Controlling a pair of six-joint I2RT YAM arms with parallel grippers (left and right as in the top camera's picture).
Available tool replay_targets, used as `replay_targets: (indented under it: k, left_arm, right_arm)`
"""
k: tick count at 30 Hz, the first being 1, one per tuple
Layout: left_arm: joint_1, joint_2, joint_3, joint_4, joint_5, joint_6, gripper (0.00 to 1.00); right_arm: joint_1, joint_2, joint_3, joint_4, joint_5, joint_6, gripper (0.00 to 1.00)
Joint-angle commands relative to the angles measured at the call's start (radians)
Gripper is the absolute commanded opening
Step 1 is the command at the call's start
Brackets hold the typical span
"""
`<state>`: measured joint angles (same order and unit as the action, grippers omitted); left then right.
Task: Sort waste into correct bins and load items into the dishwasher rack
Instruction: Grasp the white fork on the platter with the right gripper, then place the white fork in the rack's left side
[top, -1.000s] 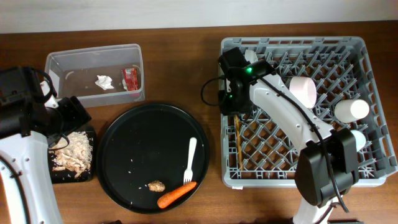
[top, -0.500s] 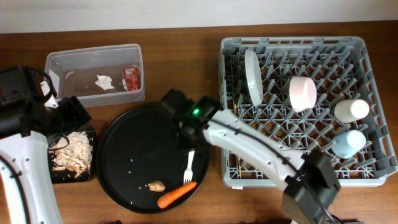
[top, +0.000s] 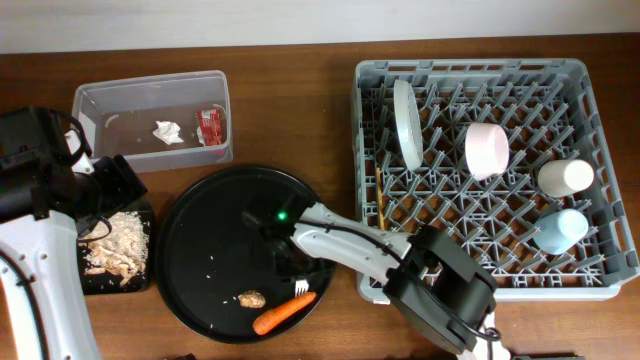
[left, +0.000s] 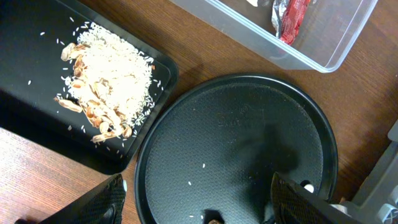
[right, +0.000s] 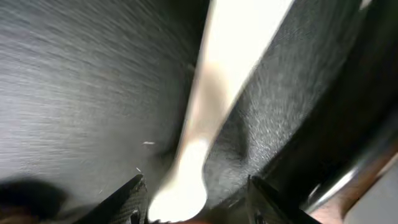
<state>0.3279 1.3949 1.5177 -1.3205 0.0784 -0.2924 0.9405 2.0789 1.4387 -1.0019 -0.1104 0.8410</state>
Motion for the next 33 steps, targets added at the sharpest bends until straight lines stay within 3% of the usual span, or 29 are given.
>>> replay_targets:
  k: [1, 6, 11, 19, 27, 33]
  left_arm:
    - [0.004, -0.005, 0.005, 0.002, 0.011, -0.006, 0.74]
    - [0.004, -0.005, 0.005, 0.002, 0.011, -0.006, 0.74]
    - [0.004, -0.005, 0.005, 0.003, 0.011, -0.006, 0.74]
    - [0.004, -0.005, 0.005, 0.003, 0.011, -0.006, 0.74]
    - [0.004, -0.005, 0.005, 0.002, 0.011, -0.006, 0.74]
    - [0.004, -0.005, 0.005, 0.002, 0.011, -0.006, 0.74]
  right_arm:
    - [0.002, 0.006, -0.077, 0.069, -0.071, 0.032, 0.54]
    - [0.002, 0.005, -0.1, 0.104, -0.075, 0.032, 0.48]
    - [0.001, 0.002, -0.098, 0.093, -0.097, 0.032, 0.26]
    - [0.001, -0.023, -0.085, 0.093, -0.095, 0.03, 0.2]
    - [0.001, -0.031, -0.076, 0.09, -0.08, 0.028, 0.07]
    - [-0.005, -0.043, 0.002, 0.004, 0.014, 0.026, 0.06]
